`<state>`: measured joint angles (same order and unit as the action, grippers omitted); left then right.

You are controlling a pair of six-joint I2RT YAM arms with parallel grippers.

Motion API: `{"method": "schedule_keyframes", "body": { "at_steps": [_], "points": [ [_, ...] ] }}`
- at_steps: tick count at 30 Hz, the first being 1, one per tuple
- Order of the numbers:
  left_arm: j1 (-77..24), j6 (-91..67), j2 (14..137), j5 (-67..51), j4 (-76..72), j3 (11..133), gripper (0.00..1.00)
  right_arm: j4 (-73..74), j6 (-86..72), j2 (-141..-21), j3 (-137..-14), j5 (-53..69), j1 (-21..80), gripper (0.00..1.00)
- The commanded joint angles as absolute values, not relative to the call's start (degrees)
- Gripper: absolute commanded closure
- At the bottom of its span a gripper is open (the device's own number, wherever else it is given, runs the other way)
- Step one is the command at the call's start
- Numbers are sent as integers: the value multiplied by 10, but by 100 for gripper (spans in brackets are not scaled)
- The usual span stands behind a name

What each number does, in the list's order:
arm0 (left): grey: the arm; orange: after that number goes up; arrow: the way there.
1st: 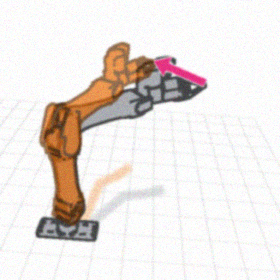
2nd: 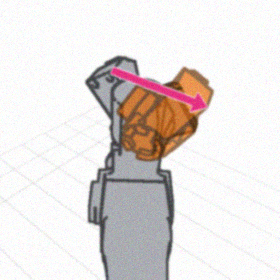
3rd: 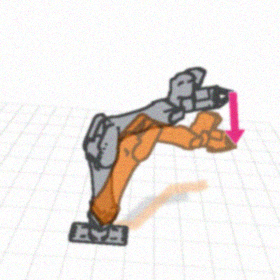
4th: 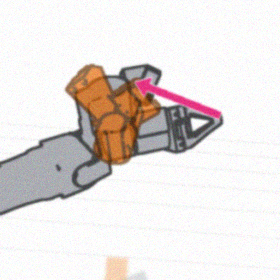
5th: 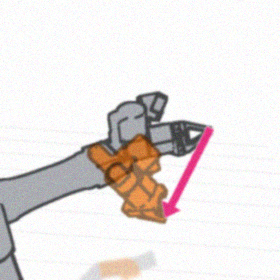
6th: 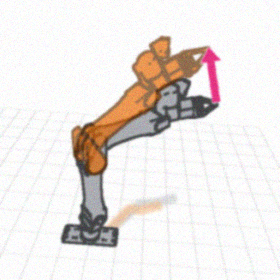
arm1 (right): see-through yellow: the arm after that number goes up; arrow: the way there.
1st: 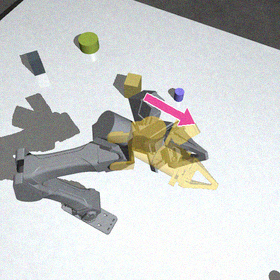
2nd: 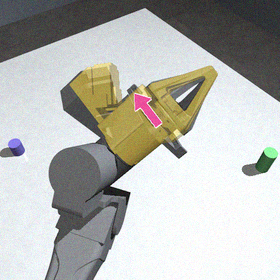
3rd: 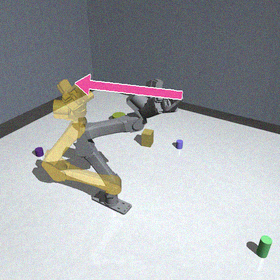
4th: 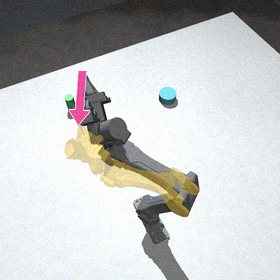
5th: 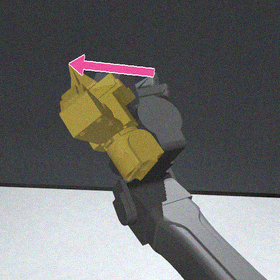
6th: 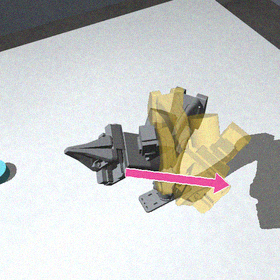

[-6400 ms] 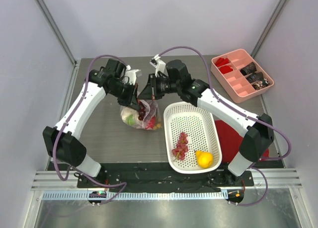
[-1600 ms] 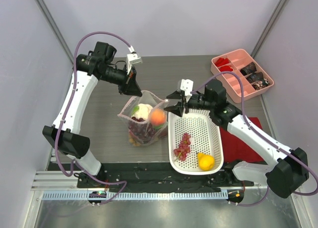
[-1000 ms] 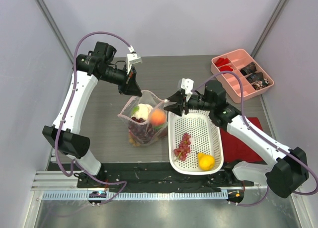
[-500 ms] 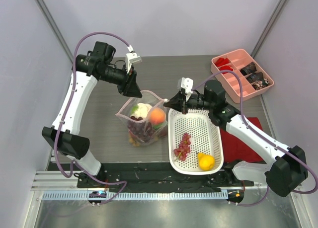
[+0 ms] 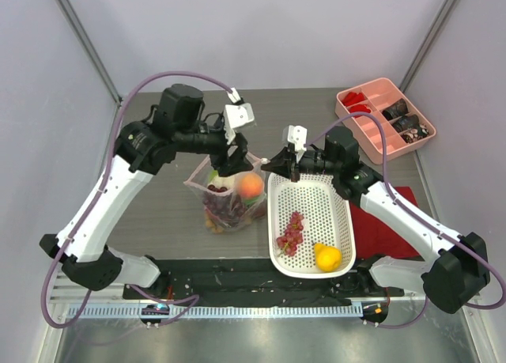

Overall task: Place the food in the zip-top bag and seal the zipper
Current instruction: Zip the zipper food storage bag at the center of the board.

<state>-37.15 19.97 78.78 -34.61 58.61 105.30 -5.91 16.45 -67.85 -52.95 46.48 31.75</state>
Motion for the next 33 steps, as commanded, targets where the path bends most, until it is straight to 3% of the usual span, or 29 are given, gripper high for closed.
{"method": "schedule_keyframes", "body": {
  "at_steps": [1, 14, 17, 21, 33],
  "points": [
    [-417, 236, 795, -223, 515, 1000, 34, -70, 178, -659, -555, 469, 316, 99],
    [-466, 298, 818, -188, 440, 955, 50, -76, 177, -657, -555, 471, 316, 99],
    [-467, 301, 826, -195, 442, 953, 57, -82, 173, -657, -555, 469, 316, 99],
    [-467, 309, 833, -206, 465, 959, 77, -83, 172, -655, -553, 463, 316, 99],
    [-456, 301, 818, -220, 506, 950, 98, -102, 161, -650, -541, 445, 314, 99]
  ]
}}
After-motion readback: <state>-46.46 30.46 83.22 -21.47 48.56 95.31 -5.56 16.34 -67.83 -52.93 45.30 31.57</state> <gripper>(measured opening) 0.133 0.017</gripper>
